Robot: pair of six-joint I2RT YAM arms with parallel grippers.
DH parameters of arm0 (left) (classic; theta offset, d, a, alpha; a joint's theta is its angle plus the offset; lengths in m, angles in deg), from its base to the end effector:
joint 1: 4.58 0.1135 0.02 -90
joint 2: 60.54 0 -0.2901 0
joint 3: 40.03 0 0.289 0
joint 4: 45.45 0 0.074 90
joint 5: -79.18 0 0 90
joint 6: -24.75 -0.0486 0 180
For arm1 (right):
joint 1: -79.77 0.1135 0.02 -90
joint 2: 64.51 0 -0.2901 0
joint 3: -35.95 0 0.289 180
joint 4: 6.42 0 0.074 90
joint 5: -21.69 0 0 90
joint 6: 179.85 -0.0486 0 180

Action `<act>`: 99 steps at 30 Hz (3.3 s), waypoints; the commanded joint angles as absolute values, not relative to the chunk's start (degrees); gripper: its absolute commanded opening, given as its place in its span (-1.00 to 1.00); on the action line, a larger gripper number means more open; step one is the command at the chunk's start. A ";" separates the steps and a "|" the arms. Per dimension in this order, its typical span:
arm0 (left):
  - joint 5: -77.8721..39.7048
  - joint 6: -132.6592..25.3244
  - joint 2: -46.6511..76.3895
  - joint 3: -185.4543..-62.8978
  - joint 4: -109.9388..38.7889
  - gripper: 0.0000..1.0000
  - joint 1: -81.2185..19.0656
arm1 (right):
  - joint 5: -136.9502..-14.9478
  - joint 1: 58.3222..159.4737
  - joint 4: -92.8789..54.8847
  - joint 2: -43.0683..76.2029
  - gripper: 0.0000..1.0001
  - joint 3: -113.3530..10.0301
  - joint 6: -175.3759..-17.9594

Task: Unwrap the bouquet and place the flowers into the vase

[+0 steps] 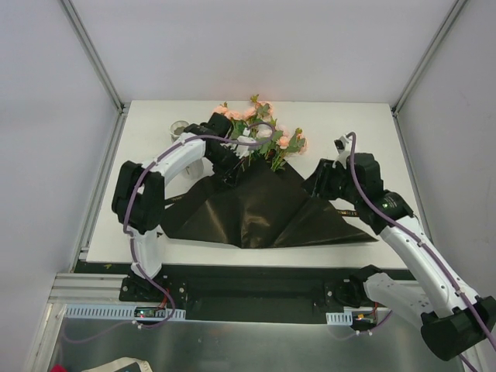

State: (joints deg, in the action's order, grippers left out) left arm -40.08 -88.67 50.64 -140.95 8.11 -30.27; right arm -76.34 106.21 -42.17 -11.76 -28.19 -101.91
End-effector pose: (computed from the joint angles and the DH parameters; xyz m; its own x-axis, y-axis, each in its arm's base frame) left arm 0.4047 -0.2211 0.2281 -0.5145 0.6323 -0.5792 0.8468 0.4810 -0.2271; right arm 0.2109 0.1125 0.3511 -0.4771 -0.0062 -0.8788 -0.4654 0.8500 0.2467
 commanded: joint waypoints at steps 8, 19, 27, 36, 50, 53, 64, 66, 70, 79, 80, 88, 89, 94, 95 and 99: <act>-46.15 -88.01 23.51 -128.75 9.07 -1.00 -35.68 | -77.53 102.10 -43.01 -6.86 -0.17 -39.92 -98.64; -47.03 -94.95 5.39 -118.98 22.33 -1.00 -49.65 | -81.14 103.93 -41.52 1.84 -0.18 -42.39 -98.73; -56.17 -100.48 1.16 -114.59 31.56 -0.87 -53.09 | -74.82 117.46 -42.83 4.22 -0.24 -36.78 -101.18; -56.89 -105.06 1.34 -121.50 39.83 0.68 -53.88 | -64.38 135.48 -45.82 -3.86 -0.25 -24.38 -111.11; -31.90 -97.77 -1.73 -123.58 31.67 0.98 -46.80 | -52.22 136.47 -48.55 6.66 0.05 -38.39 -108.06; -37.80 -98.29 -2.70 -120.13 26.83 0.98 -32.65 | -54.84 130.50 -44.26 15.01 0.04 -45.34 -106.55; -49.48 -103.56 -0.95 -111.43 21.73 0.98 -2.06 | -60.75 119.41 -38.88 40.95 0.04 -58.55 -114.37; -52.99 -104.79 0.89 -111.25 21.29 0.98 4.28 | -60.40 118.71 -38.27 43.05 0.04 -58.73 -115.25; -59.75 -107.52 5.37 -113.08 21.37 0.98 15.00 | -60.57 117.22 -36.95 45.35 -0.03 -58.21 -117.27; -63.12 -111.56 16.72 -117.67 27.26 0.98 22.76 | -60.13 114.93 -34.66 49.21 -0.06 -58.73 -117.27; -63.29 -111.91 16.81 -117.40 27.17 0.98 22.76 | -60.05 114.84 -34.57 50.00 -0.06 -58.99 -117.36; -61.01 -109.81 17.07 -115.29 24.45 0.97 22.76 | -59.61 114.49 -32.99 52.82 -0.33 -60.14 -119.12; -60.49 -109.29 17.33 -115.20 24.19 0.98 22.76 | -59.26 114.66 -32.90 52.39 -0.45 -59.70 -119.29; -57.76 -108.14 18.21 -114.94 22.69 0.98 22.76 | -55.49 115.28 -29.66 46.42 -0.88 -52.86 -121.05; -57.67 -108.05 18.21 -114.94 22.52 0.98 22.84 | -54.78 115.63 -29.30 43.62 -0.88 -51.71 -121.14; -57.41 -107.44 18.56 -115.37 22.08 0.98 22.84 | -50.74 117.12 -28.16 37.36 -0.97 -48.80 -121.23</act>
State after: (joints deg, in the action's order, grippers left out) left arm -57.50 -107.88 18.27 -115.16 22.47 22.51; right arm -56.36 115.45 -31.00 46.60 -50.09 -120.16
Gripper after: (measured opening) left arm 0.991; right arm 0.118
